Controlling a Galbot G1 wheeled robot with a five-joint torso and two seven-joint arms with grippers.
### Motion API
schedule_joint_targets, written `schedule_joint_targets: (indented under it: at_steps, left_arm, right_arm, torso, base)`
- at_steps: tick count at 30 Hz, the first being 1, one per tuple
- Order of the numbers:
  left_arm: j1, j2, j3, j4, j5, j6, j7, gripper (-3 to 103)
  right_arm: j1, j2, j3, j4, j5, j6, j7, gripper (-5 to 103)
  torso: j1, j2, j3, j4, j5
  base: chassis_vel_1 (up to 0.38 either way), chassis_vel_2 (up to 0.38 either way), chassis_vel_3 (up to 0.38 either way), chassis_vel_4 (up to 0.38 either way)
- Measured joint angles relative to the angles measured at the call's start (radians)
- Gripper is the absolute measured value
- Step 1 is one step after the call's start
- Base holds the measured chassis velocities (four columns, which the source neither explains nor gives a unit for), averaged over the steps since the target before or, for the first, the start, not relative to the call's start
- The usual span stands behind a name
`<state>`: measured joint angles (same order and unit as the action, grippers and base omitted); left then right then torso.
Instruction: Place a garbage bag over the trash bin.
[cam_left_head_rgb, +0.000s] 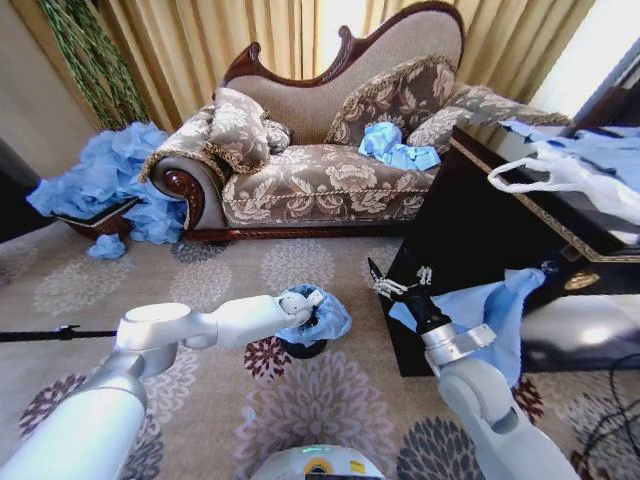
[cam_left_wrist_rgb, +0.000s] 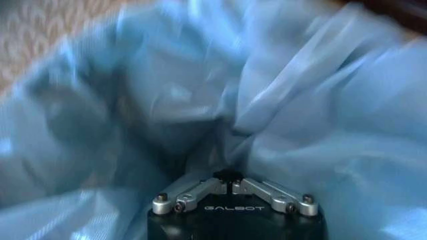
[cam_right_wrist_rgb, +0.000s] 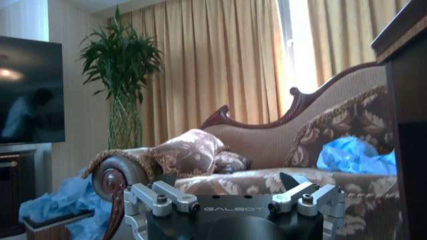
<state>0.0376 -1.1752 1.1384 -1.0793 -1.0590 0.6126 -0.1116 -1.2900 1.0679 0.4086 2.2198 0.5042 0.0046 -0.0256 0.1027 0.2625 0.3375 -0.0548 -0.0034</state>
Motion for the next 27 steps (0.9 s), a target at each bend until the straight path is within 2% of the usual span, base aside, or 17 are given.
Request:
schedule_joint_targets:
  at_steps: [2, 4, 5, 6, 8, 10, 11, 14, 15, 17, 19, 22, 24, 27]
  left_arm:
    - [0.004, 0.002, -0.005, 0.001, 0.0, 0.004, 0.0, 0]
    - [0.024, 0.029, -0.044, -0.019, -0.018, 0.042, 0.001, 0]
    - [0.024, 0.029, -0.044, -0.019, -0.018, 0.042, 0.001, 0]
    - [0.029, 0.04, -0.057, -0.033, -0.037, 0.055, 0.001, 0]
    - [0.039, 0.05, -0.098, -0.06, -0.124, 0.101, -0.012, 0]
    - [0.042, 0.051, -0.105, -0.067, -0.144, 0.111, -0.019, 0]
    - [0.044, 0.059, -0.107, -0.092, -0.178, 0.123, -0.024, 0]
    - [0.043, 0.074, -0.104, -0.112, -0.191, 0.125, -0.021, -3]
    - [0.042, 0.086, -0.119, -0.128, -0.194, 0.13, -0.023, 4]
    - [0.04, 0.092, -0.133, -0.138, -0.193, 0.13, -0.027, 6]
    - [0.023, 0.102, -0.153, -0.16, -0.164, 0.13, -0.029, 1]
    - [0.017, 0.096, -0.158, -0.157, -0.138, 0.129, -0.026, 0]
    - [0.015, 0.055, -0.156, -0.101, -0.081, 0.124, -0.011, 0]
    - [0.029, 0.022, -0.149, -0.047, -0.042, 0.102, -0.004, 0]
  right_arm:
    - [0.001, -0.001, -0.003, -0.002, 0.001, 0.0, 0.0, 100]
    - [0.01, -0.007, -0.013, -0.015, 0.005, -0.004, 0.001, 100]
    - [0.01, -0.007, -0.013, -0.015, 0.005, -0.004, 0.001, 100]
    - [0.018, -0.011, -0.017, -0.021, 0.008, -0.006, 0.002, 100]
    - [0.047, -0.016, -0.031, -0.037, 0.016, -0.013, 0.007, 100]
    - [0.057, -0.017, -0.036, -0.042, 0.017, -0.015, 0.009, 100]
    - [0.076, -0.019, -0.045, -0.053, 0.018, -0.016, 0.012, 100]
    - [0.083, -0.022, -0.048, -0.055, 0.018, -0.016, 0.013, 100]
    - [0.084, -0.027, -0.049, -0.055, 0.021, -0.017, 0.015, 100]
    - [0.084, -0.03, -0.049, -0.055, 0.022, -0.017, 0.015, 100]
    - [0.091, -0.035, -0.051, -0.057, 0.024, -0.017, 0.016, 100]
    - [0.095, -0.035, -0.053, -0.057, 0.025, -0.018, 0.016, 100]
    - [0.098, -0.035, -0.06, -0.057, 0.025, -0.019, 0.017, 100]
    - [0.09, -0.035, -0.059, -0.054, 0.025, -0.019, 0.018, 100]
  torso:
    - [0.0, 0.0, 0.0, 0.0, 0.0]
    - [0.0, 0.0, 0.0, -0.0003, 0.0]
    - [0.0, 0.0, 0.0, -0.0003, 0.0]
    - [0.0, 0.0, 0.0, -0.0001, 0.0003]
    - [0.0, 0.0, 0.0, -0.0001, -0.0001]
    - [0.0, 0.0, 0.0, -0.0002, -0.0001]
    - [0.0, 0.0, 0.0, -0.0011, -0.0003]
    - [0.0, 0.0, 0.0, -0.0006, 0.0]
    - [0.0, 0.0, 0.0, -0.0001, -0.0001]
    - [0.0, 0.0, 0.0, 0.0, -0.0004]
    - [0.0, 0.0, 0.0, -0.0004, 0.0003]
    - [0.0, 0.0, 0.0, -0.0004, 0.0003]
    - [0.0, 0.0, 0.0, -0.0003, -0.0001]
    - [0.0, 0.0, 0.0, -0.0005, 0.0003]
  base:
    - [0.0, 0.0, 0.0, 0.0]
    - [0.0, 0.0, 0.0, 0.0]
    - [0.0, 0.0, 0.0, 0.0]
    - [0.0, 0.0, 0.0, 0.0]
    - [0.0, 0.0, 0.0, 0.0]
    - [0.0, 0.0, 0.0, 0.0]
    - [0.0, 0.0, 0.0, 0.0]
    - [0.0, 0.0, 0.0, 0.0]
    - [0.0, 0.0, 0.0, 0.0]
    - [0.0, 0.0, 0.0, 0.0]
    - [0.0, 0.0, 0.0, 0.0]
    - [0.0, 0.0, 0.0, 0.0]
    - [0.0, 0.0, 0.0, 0.0]
    - [0.0, 0.0, 0.0, 0.0]
